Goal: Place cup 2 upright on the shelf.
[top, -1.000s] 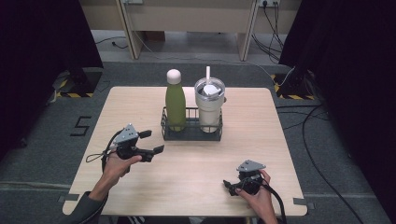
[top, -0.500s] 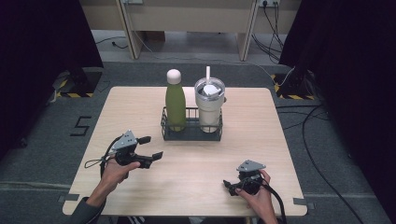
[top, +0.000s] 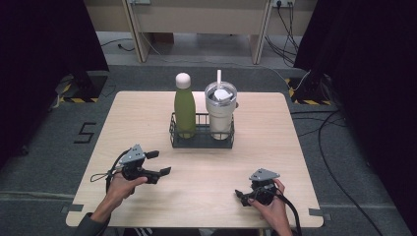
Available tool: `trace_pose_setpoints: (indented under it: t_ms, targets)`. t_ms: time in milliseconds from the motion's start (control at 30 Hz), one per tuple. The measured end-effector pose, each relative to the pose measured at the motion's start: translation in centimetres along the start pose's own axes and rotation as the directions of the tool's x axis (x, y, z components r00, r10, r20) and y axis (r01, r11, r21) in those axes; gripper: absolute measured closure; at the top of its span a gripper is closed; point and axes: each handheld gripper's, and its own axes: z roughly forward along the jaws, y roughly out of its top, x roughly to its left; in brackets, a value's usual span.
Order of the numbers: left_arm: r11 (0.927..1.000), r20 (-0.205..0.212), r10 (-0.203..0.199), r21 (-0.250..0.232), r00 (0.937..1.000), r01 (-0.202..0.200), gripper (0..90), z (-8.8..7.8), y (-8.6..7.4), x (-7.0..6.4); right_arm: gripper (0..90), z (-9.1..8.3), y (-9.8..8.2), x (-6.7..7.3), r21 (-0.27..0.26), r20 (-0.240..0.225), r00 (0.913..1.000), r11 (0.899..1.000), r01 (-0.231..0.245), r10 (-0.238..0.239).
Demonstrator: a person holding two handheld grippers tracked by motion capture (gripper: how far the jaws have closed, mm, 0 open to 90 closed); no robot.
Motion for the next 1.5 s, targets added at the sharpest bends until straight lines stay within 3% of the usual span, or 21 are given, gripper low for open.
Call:
trace_pose_setpoints:
  t_ms: [367, 500, 900, 1067, 1267, 1500]
  targets:
    - [0.9998, 0.008, -0.003, 0.019, 1.0000, 0.002, 14.9, -0.3, -1.1, -0.3, 6.3, 0.0, 0.0, 0.0, 0.000, 0.000, 1.0000, 1.000, 0.000, 0.000]
    - [0.9984, -0.009, 0.031, 0.048, 0.9995, -0.031, 14.9, -0.5, -1.7, -0.7, 6.3, 0.0, 0.0, 0.0, 0.000, 0.000, 1.0000, 1.000, 0.000, 0.000]
    - [0.9939, -0.025, 0.053, 0.098, 0.9983, -0.050, 14.9, -1.2, -3.4, -1.1, 6.3, 0.0, 0.0, 0.0, 0.000, 0.000, 1.0000, 1.000, 0.000, 0.000]
    - [0.9900, -0.032, 0.070, 0.125, 0.9970, -0.066, 15.0, -1.5, -3.9, -1.4, 6.4, 0.0, 0.0, 0.0, 0.000, 0.001, 1.0000, 1.000, 0.000, 0.000]
    - [0.9853, -0.039, 0.062, 0.161, 0.9973, -0.055, 15.0, -1.9, -4.8, -1.6, 6.4, 0.0, 0.0, 0.0, 0.000, 0.002, 1.0000, 1.000, 0.001, -0.001]
    - [0.9739, -0.073, 0.087, 0.216, 0.9935, -0.069, 15.0, -2.4, -5.5, -2.0, 6.7, 0.0, 0.0, 0.0, 0.000, 0.004, 1.0000, 1.000, 0.003, -0.003]
